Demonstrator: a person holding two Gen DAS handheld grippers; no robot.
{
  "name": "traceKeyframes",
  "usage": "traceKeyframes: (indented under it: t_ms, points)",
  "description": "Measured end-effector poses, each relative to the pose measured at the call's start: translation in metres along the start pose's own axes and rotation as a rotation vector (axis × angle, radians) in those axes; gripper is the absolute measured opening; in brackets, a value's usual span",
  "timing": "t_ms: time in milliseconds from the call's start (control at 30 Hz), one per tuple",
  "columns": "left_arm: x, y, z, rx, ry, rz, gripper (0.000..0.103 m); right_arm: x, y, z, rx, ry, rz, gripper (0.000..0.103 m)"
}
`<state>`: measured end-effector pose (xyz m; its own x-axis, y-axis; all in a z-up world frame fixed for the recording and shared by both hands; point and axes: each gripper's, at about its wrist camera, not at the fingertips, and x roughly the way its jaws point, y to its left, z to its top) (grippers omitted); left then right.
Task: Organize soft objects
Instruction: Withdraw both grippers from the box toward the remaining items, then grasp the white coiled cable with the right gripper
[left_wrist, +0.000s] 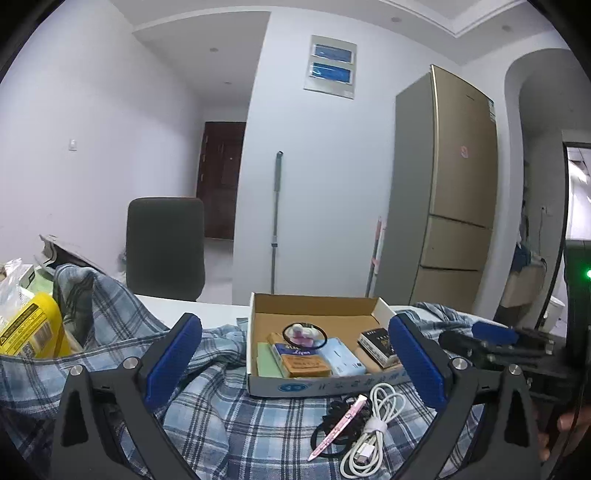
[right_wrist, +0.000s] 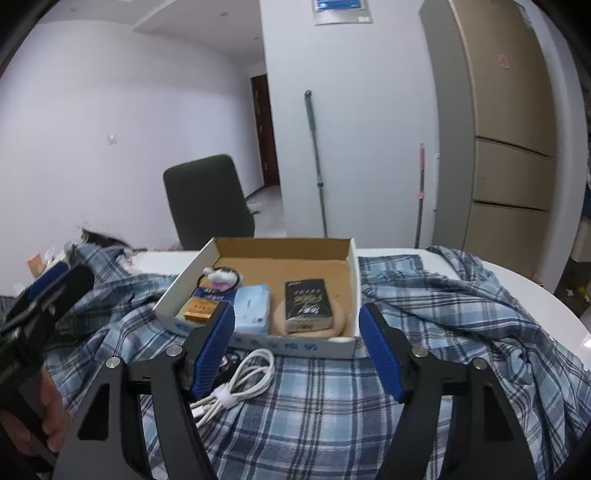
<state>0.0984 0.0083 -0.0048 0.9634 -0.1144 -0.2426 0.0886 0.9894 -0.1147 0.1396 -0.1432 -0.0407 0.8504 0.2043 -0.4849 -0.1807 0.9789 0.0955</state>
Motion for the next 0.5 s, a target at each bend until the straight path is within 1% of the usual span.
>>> traceKeyframes:
  t_ms: [100,200,267,300,333,367,400,467,500]
  points:
    - [-0.001,-0.003,0.0,0.011,-0.001,-0.002,0.103,0.002,0.007,-0.003,-0.025,0.026,0.017,0.069]
    - [-0.001,-0.007,-0.001,0.03,-0.003,-0.004,0.103,-0.001,0.015,-0.006,-0.06,0.014,-0.002,0.069]
    - [-0.001,-0.007,-0.001,0.03,-0.001,-0.001,0.103,0.0,0.018,-0.006,-0.081,0.03,0.002,0.068]
    - [-0.001,-0.006,-0.001,0.028,0.0,0.004,0.103,0.003,0.019,-0.005,-0.072,0.064,0.01,0.067]
    - [0.0,-0.006,-0.001,0.026,0.004,0.017,0.103,0.01,0.018,-0.005,-0.05,0.129,0.006,0.06]
    - [0.002,-0.006,-0.001,0.027,0.018,0.045,0.103,0.017,0.017,-0.005,-0.032,0.199,-0.026,0.052]
    - [0.003,-0.005,-0.001,0.026,0.027,0.051,0.103,0.024,0.016,-0.007,-0.01,0.267,-0.04,0.049]
    - [0.005,-0.004,-0.001,0.012,0.037,0.03,0.103,0.027,0.016,-0.01,0.022,0.299,0.038,0.045]
    - [0.005,-0.003,-0.001,0.009,0.039,0.035,0.103,0.029,0.018,-0.011,0.017,0.314,0.036,0.045]
